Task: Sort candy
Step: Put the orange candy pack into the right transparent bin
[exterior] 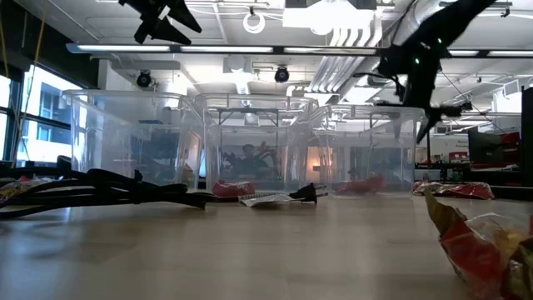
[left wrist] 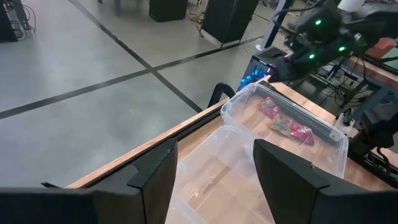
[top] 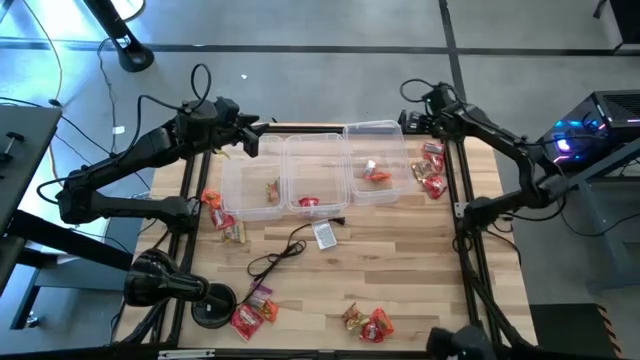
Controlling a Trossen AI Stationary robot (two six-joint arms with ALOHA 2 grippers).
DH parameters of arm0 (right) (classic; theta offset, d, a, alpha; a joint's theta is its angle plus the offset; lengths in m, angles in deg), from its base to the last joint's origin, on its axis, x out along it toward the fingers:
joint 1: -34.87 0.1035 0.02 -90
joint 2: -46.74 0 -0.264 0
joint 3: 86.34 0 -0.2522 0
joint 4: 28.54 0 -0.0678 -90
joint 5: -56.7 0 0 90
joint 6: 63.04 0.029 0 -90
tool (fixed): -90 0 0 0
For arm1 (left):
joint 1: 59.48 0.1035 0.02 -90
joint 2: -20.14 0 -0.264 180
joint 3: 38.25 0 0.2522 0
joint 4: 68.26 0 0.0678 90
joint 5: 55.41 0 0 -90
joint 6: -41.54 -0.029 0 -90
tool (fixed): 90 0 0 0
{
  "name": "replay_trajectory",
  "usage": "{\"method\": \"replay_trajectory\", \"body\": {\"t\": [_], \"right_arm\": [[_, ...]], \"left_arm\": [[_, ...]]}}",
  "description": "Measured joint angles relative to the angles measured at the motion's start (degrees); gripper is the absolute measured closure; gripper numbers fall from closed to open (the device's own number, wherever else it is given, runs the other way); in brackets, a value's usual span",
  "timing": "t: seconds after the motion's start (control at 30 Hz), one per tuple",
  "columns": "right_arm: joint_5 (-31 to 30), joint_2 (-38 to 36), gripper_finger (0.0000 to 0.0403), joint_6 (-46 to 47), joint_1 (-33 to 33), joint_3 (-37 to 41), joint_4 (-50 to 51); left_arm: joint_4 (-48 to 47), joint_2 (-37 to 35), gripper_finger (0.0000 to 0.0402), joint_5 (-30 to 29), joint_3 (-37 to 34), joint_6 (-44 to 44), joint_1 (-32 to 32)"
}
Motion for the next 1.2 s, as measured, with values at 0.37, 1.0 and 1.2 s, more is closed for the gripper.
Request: {"method": "replay_trajectory", "body": {"t": [0.37, 1.0, 1.2], "right_arm": [[1.8, 10.1, 0.0187, 5.9, 0.5, 0.7, -5.3], [-6.2, 23.3, 0.0272, 18.6, -0.9, -4.3, 1.0], [-6.9, 21.6, 0.0284, 18.2, -0.9, -6.8, 2.0]], "left_arm": [[0.4, 0.0, 0.0197, 1.1, 0.0, 0.1, 0.7], [0.2, 0.0, 0.0197, 3.3, 0.0, 0.6, 0.7], [-0.3, 0.0, 0.0197, 3.7, 0.0, 0.4, 0.6]]}}
